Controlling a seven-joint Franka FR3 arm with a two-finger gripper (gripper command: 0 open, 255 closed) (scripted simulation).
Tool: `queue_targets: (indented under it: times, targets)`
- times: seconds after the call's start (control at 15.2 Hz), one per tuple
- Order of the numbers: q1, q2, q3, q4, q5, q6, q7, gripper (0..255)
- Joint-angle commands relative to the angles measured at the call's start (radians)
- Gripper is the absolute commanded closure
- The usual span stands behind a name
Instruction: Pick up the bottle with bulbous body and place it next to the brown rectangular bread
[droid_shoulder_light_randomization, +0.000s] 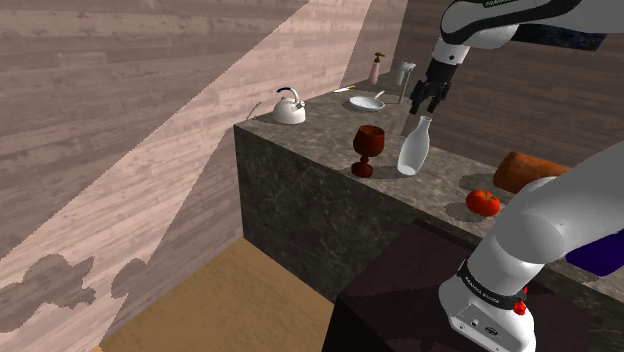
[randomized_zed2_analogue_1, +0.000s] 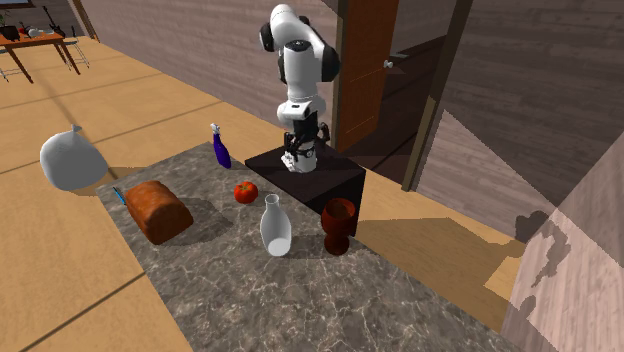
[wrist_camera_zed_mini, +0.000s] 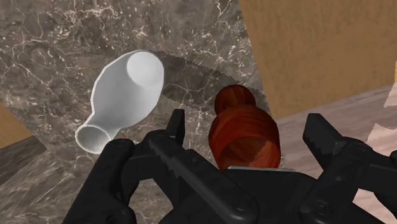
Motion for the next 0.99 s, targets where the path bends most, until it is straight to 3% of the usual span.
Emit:
queue_targets:
  times: [0.0,0.59,0.79,0.92]
  targets:
    - [-0.002,0.062,-0.038,0.036,0.005,0.024,-0.045,0]
    - [-0.025,0.381,-0.192,0.236,0.126,0.103,-0.278,0]
    - [-0.055,0.499,-0.221,0.321,0.195,0.11,-0.36,0]
    - [-0.059,0.509,-0.218,0.305,0.203,0.134,-0.366,0]
